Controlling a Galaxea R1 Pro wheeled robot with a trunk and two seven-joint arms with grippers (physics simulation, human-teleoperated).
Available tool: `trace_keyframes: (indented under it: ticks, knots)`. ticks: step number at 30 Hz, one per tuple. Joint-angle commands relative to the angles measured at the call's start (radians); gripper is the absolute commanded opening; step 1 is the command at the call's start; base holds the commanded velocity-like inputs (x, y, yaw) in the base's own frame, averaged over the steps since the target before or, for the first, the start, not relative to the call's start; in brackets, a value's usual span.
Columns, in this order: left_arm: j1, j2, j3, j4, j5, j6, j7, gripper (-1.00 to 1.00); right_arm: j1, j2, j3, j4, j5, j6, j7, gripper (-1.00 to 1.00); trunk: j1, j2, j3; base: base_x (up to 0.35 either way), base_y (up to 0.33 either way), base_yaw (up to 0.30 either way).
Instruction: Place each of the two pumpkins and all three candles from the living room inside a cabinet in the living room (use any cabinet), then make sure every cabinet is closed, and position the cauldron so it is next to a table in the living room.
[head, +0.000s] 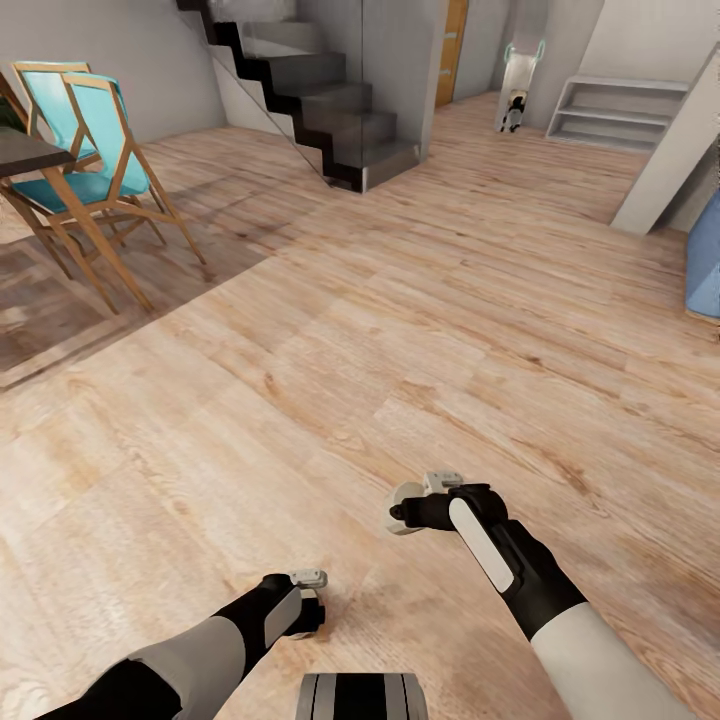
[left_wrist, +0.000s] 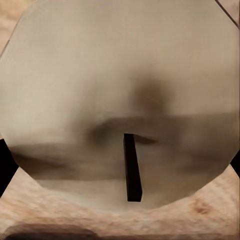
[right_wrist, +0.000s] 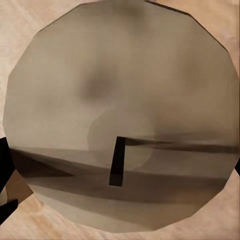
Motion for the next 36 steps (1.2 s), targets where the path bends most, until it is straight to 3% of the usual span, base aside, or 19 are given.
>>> trace_keyframes:
  ticks: [1,11,23,27,36]
  knots:
    - [0.000,0.000,-0.007,-0.002,0.011,0.004,0.007,-1.00,-0.001,-0.001,0.003,-0.001,-0.011,0.002,-0.010,-1.00,-0.001,0.000,0.003,0.000,0.000,0.000]
    - [0.000,0.005,-0.004,-0.003,0.013,0.006,0.007,-1.00,-0.001,-0.002,-0.004,-0.001,-0.010,0.002,-0.010,-1.00,-0.005,0.002,0.042,0.000,0.000,0.000]
    - [0.000,0.035,0.000,-0.003,0.031,0.011,0.006,-1.00,-0.001,-0.003,-0.009,0.011,-0.009,-0.002,-0.009,-1.00,-0.010,0.005,0.091,0.000,0.000,0.007]
    - [0.000,0.055,0.000,-0.004,0.032,0.012,0.006,-1.00,-0.001,-0.004,-0.010,0.012,-0.009,-0.005,-0.009,-1.00,-0.012,0.006,0.112,0.000,0.000,0.097]
    - [0.000,0.069,0.000,-0.004,0.049,0.012,-0.005,-1.00,-0.001,-0.003,-0.009,0.012,-0.009,-0.009,-0.010,-1.00,-0.016,0.008,0.157,0.000,0.000,0.193]
